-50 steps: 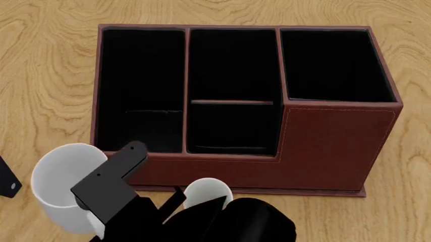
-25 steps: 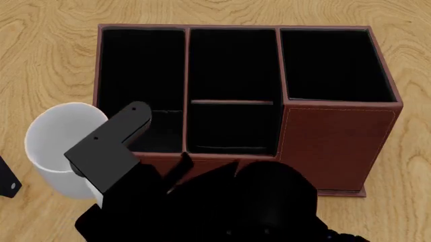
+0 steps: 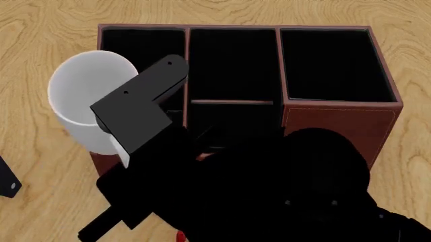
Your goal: Pick up the white mug and place it to the right of the caddy.
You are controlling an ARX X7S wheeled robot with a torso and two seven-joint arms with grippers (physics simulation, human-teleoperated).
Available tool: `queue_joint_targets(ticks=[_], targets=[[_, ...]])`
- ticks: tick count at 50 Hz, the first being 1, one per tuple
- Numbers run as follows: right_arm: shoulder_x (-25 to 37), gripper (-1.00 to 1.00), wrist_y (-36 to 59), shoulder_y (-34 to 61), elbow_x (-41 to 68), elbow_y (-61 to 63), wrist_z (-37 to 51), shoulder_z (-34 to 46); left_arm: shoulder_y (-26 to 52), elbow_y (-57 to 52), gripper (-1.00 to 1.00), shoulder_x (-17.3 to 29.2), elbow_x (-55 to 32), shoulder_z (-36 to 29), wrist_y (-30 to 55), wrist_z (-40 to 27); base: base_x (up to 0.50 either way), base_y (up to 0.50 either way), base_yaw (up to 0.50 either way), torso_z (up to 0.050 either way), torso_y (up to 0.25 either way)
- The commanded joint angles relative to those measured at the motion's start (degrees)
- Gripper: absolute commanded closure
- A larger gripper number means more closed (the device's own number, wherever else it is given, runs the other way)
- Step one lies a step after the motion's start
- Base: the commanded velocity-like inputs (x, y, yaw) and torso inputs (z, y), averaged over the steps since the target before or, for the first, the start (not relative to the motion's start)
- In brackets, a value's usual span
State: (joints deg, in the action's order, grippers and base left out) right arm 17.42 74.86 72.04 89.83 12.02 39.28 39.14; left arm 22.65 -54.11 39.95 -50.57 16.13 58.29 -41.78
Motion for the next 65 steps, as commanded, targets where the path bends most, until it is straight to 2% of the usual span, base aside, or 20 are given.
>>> queue_joint_targets(ticks=[1,11,30,65], targets=[[2.9,1.00,0.9,3.1,3.3,0.4,3.7,-2.8,0.9,0.0,-1.00,0.6,-0.1,-1.1,0.3,-0.6,0.00,0.00,0.00,0.000,0.000],[6.1,1.00,0.8,5.0,4.9,-0.2,5.4,-4.3,1.6,0.8,-1.00,0.5,0.8,-3.1,-0.2,-0.6,0.00,0.00,0.00,0.000,0.000],[13.2,1.00,1.4,9.8,11.0,-2.0,11.8,-6.8,0.4,-0.3,-1.00,1.4,-1.0,-1.5,-0.4,-1.1,0.00,0.00,0.00,0.000,0.001],[27.9,1.00,0.4,11.1,13.5,-2.8,14.9,-11.7,1.5,0.0,-1.00,2.0,-1.7,-3.2,-0.6,-2.5,0.00,0.00,0.00,0.000,0.001]])
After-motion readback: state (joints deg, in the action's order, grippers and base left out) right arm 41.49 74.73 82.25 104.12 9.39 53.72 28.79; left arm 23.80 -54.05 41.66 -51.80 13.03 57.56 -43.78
